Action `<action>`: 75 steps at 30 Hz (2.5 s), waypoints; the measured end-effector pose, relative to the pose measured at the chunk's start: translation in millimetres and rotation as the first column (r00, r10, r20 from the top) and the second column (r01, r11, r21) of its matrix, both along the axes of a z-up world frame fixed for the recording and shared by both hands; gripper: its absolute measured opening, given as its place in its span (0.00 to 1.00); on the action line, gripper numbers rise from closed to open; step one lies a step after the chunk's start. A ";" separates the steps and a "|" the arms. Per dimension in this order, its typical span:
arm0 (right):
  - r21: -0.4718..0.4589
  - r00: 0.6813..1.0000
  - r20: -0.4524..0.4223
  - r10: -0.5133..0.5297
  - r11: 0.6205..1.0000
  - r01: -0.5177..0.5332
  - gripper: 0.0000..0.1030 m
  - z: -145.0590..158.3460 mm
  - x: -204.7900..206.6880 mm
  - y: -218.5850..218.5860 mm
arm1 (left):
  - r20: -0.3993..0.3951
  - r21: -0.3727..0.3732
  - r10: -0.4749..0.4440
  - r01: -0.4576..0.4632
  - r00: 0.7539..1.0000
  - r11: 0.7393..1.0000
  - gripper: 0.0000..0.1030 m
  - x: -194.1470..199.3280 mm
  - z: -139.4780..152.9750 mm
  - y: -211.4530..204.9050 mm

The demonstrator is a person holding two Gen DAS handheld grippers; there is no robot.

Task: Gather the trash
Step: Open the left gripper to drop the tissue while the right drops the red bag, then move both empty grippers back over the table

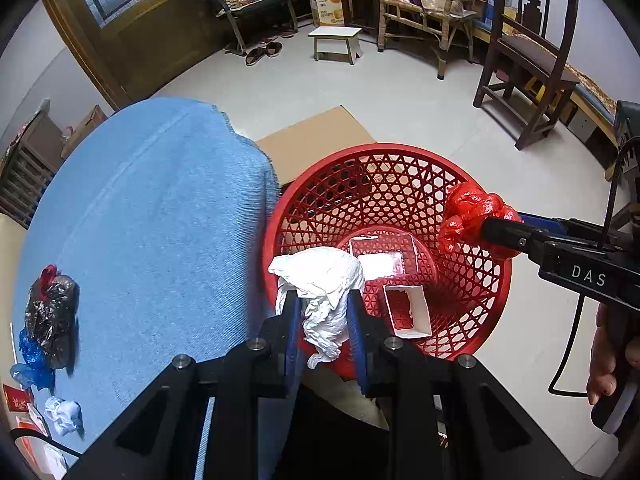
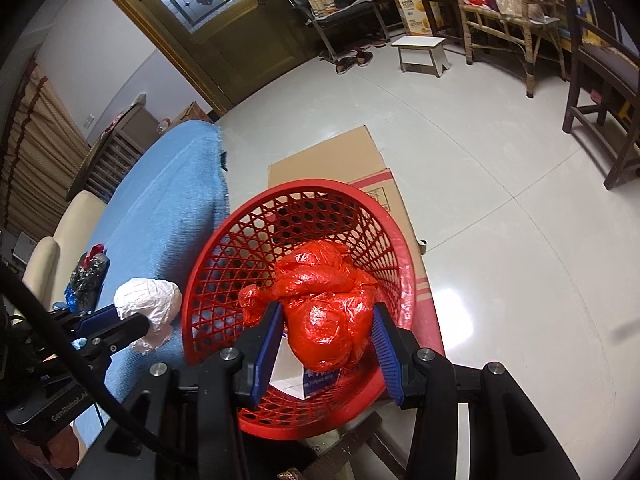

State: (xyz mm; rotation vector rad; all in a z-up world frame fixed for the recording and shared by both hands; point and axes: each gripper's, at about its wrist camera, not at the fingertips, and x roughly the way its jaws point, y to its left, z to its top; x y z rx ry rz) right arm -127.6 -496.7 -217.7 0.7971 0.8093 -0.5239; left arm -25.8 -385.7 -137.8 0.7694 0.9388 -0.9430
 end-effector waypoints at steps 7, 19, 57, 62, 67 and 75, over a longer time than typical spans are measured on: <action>0.034 1.000 0.004 -0.002 0.999 0.002 0.48 -6.1 1.5 -2.9 | -0.010 0.013 -0.007 0.007 1.000 1.000 0.24 -1.3 -7.1 -6.2; 0.061 1.000 0.014 0.004 0.998 -0.005 0.49 -8.2 8.7 -2.1 | -0.041 -0.005 -0.026 0.026 0.999 1.000 0.36 -2.6 -9.5 -6.6; 0.062 0.996 0.010 0.093 0.994 -0.094 0.54 0.9 51.6 31.1 | -0.039 -0.064 0.107 -0.109 0.994 0.992 0.51 19.1 4.3 64.6; 0.051 0.993 0.013 0.114 0.992 -0.114 0.54 5.6 58.6 38.9 | -0.039 -0.078 0.128 -0.131 0.991 0.988 0.51 22.4 8.6 76.5; 0.037 0.991 0.014 0.132 0.990 -0.133 0.54 12.0 67.5 48.6 | -0.041 -0.093 0.151 -0.154 0.988 0.984 0.51 26.8 12.6 87.1; 0.010 0.986 0.023 0.164 0.986 -0.164 0.54 23.0 83.1 65.2 | -0.039 -0.115 0.194 -0.197 0.980 0.974 0.51 35.5 20.3 108.5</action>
